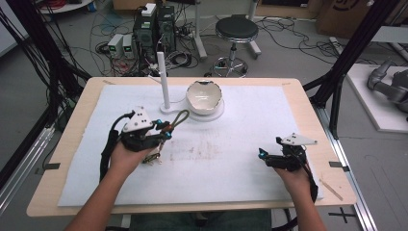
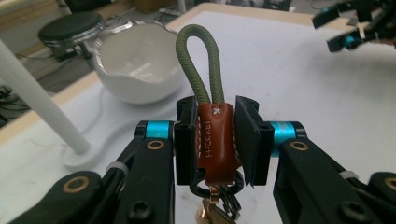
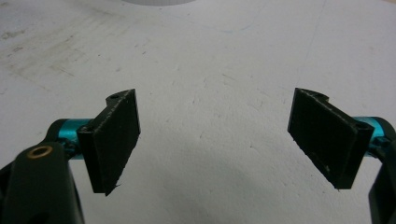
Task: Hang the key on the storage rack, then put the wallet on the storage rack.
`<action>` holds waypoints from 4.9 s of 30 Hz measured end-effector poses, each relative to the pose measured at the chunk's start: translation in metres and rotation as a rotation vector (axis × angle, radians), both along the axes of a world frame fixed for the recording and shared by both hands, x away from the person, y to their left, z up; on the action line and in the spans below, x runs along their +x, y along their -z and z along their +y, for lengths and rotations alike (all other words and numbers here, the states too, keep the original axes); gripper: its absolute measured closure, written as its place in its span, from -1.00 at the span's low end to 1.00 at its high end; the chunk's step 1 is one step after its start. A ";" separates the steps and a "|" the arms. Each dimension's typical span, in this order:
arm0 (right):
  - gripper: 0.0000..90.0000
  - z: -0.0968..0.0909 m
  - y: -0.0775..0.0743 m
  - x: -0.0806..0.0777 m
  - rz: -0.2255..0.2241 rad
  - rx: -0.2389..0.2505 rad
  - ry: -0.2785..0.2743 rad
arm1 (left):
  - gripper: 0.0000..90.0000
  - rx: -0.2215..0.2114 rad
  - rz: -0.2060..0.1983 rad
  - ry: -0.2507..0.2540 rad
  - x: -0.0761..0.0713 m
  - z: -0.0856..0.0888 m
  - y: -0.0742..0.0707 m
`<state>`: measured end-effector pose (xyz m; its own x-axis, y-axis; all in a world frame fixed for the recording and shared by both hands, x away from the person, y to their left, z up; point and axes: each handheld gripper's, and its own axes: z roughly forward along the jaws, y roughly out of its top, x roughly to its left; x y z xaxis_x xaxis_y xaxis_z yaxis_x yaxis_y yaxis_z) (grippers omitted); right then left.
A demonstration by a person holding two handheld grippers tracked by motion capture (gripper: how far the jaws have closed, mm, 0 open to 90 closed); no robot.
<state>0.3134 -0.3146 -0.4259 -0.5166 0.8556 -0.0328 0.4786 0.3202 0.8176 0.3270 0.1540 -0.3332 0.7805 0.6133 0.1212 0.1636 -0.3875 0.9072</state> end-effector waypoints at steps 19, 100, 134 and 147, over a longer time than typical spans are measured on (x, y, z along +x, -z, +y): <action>-0.62 0.003 0.001 0.004 0.006 -0.009 -0.014 | 0.55 -0.024 -0.042 -0.186 0.044 0.036 -0.042; -0.62 0.006 0.008 0.012 0.030 -0.043 -0.036 | -0.62 -0.190 0.149 -0.210 0.006 0.099 0.056; -0.62 0.093 -0.014 0.023 0.028 0.013 -0.155 | -0.64 -0.186 0.151 -0.249 -0.024 0.150 0.065; -0.62 0.151 -0.026 0.026 0.023 0.056 -0.205 | -0.64 -0.196 0.134 -0.257 -0.026 0.165 0.065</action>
<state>0.3393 -0.1635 -0.3999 -0.6799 0.7329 0.0260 0.4273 0.3670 0.8263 0.3012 0.3188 -0.3981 0.5987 0.7931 -0.1121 0.3562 -0.1384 0.9241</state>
